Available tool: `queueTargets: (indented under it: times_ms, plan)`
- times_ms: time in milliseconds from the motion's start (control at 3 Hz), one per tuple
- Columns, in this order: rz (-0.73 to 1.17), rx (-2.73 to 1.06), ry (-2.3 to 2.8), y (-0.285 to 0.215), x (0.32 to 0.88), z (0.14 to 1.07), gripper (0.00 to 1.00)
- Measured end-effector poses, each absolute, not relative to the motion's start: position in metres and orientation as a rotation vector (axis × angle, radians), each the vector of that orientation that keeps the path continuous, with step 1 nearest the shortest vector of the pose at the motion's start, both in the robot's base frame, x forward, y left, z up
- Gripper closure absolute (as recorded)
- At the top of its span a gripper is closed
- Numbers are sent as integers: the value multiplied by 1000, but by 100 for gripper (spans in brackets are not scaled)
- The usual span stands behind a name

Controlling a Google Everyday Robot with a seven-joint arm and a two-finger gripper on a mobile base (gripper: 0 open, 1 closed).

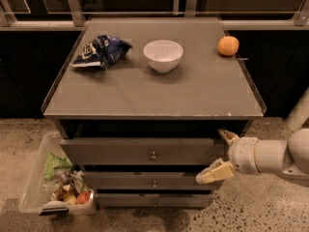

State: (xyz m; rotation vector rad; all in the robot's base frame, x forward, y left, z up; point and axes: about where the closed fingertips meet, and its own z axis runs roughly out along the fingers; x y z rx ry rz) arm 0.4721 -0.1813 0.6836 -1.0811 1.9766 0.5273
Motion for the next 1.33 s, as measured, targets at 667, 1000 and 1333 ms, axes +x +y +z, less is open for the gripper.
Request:
queueTargets:
  times_ms: [667,1000,1333]
  plan:
    - [493,-1173,1942,-172,514,673,0]
    - [503,-1187,1949,-171,514,672,0]
    - [525,-1190,1972,-172,509,666,0]
